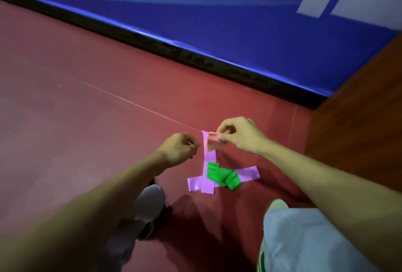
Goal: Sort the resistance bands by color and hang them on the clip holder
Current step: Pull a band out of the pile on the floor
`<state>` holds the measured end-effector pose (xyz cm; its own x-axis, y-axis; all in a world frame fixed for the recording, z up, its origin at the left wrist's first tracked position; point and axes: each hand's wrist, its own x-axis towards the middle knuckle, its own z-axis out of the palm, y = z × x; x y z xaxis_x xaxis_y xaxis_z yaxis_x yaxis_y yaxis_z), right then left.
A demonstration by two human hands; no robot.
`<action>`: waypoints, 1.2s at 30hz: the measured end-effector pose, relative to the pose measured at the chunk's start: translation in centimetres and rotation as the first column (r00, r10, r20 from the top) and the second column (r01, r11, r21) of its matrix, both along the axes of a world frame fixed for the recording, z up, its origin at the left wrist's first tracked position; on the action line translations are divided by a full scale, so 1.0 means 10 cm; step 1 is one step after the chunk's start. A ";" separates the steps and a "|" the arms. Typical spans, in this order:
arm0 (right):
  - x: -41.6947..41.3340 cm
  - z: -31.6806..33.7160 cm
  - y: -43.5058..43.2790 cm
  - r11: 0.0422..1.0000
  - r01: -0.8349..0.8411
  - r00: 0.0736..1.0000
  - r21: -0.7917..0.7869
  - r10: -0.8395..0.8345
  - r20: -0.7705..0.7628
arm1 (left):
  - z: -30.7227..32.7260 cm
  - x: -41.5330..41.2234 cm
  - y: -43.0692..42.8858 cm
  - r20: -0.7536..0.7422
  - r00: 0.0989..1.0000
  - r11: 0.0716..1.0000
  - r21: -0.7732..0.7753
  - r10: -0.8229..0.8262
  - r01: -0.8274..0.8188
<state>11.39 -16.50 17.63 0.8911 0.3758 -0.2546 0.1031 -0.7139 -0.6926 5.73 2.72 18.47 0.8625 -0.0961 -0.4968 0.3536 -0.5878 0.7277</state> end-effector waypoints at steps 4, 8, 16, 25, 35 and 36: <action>-0.23 0.51 -0.06 0.984 0.034 0.998 0.173 -0.042 0.040 | 0.33 -0.22 -0.10 0.053 0.991 0.988 -0.102 0.122 -0.116; -0.52 0.82 -0.16 0.941 0.064 0.992 0.332 -0.095 0.080 | 0.52 -0.44 -0.29 0.050 0.964 0.938 -0.246 0.262 -0.243; -0.73 1.01 -0.22 0.730 0.211 0.967 0.650 -0.252 -0.032 | 0.64 -0.59 -0.59 0.112 0.993 0.951 -0.309 0.049 -0.012; -0.41 1.17 -0.34 0.500 0.441 0.894 0.745 -0.320 -0.314 | 0.65 -0.34 -0.62 0.130 0.989 0.980 -0.174 -0.074 0.096; -0.24 1.09 -0.54 0.224 0.688 0.703 0.690 -0.440 -0.559 | 0.70 -0.31 -0.70 0.120 0.988 0.944 -0.327 0.093 -0.049; -0.24 1.09 -0.54 0.194 0.698 0.689 0.689 -0.445 -0.572 | 0.72 -0.31 -0.71 0.125 0.985 0.933 -0.354 0.121 -0.069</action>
<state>9.02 -21.94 28.51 0.9257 -0.1010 -0.3644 -0.2922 0.4208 -0.8588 2.67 -4.38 25.64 0.9352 -0.1544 -0.3186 0.2730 -0.2585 0.9266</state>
